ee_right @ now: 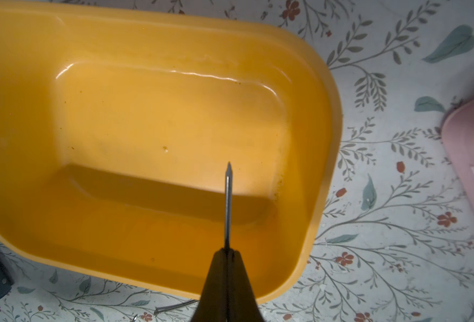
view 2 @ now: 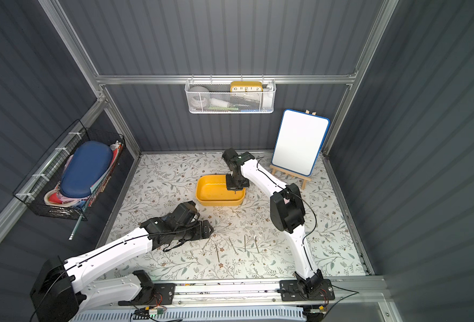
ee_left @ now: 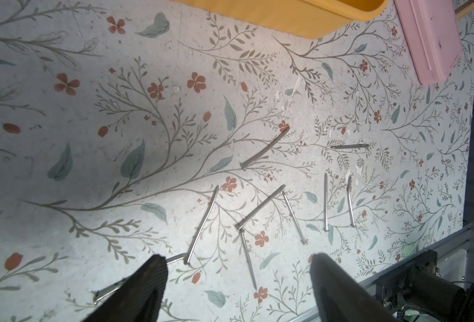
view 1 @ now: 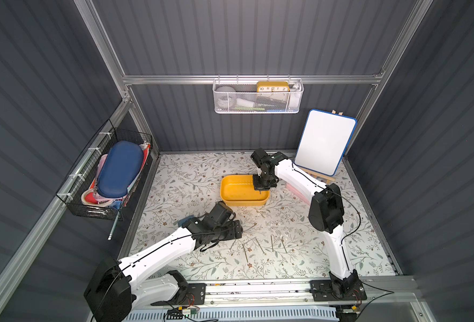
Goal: Put the nails on the desktop into the storage box
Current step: Place the nail in the storage box, then pick up the nail from the center of the board.
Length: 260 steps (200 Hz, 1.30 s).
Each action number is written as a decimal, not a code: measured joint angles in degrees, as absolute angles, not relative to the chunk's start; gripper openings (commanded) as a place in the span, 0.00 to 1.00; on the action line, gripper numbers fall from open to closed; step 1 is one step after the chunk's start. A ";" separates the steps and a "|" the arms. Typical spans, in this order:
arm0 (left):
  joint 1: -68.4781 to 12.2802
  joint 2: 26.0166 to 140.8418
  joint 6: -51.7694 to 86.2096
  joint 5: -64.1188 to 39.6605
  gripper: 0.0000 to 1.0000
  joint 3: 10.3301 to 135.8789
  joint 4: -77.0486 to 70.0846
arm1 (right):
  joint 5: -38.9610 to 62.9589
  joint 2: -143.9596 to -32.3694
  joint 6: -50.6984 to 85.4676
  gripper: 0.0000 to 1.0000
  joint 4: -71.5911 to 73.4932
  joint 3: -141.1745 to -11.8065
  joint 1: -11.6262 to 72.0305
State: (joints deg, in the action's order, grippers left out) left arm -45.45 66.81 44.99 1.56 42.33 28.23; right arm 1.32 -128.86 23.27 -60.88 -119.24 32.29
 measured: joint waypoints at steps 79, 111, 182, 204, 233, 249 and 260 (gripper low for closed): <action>-45.45 68.14 45.04 1.54 0.86 42.72 27.51 | 1.98 -135.50 23.29 0.00 -59.70 -120.05 30.85; -45.45 68.16 45.04 1.54 0.86 43.09 27.14 | 1.98 -138.10 23.29 0.06 -59.79 -120.16 30.74; -45.45 69.34 44.99 1.58 0.87 43.51 26.96 | 4.47 -130.74 22.39 0.35 -58.76 -118.04 30.70; -45.45 70.06 44.95 1.74 0.87 44.10 26.57 | 5.58 -118.50 22.39 0.36 -55.64 -108.68 30.98; -45.45 71.07 44.45 1.78 0.87 44.31 25.28 | 5.89 -99.37 22.68 0.36 -51.18 -90.43 31.40; -45.45 71.55 44.05 1.78 0.87 44.31 24.47 | 5.78 -92.75 23.14 0.35 -50.30 -81.17 31.70; -45.45 71.70 43.86 1.80 0.87 44.31 23.92 | 5.56 -90.04 23.53 0.35 -49.41 -74.35 32.14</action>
State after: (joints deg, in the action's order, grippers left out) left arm -45.45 71.70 43.86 1.80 44.31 23.92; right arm 5.56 -90.04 23.53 -49.41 -74.35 32.14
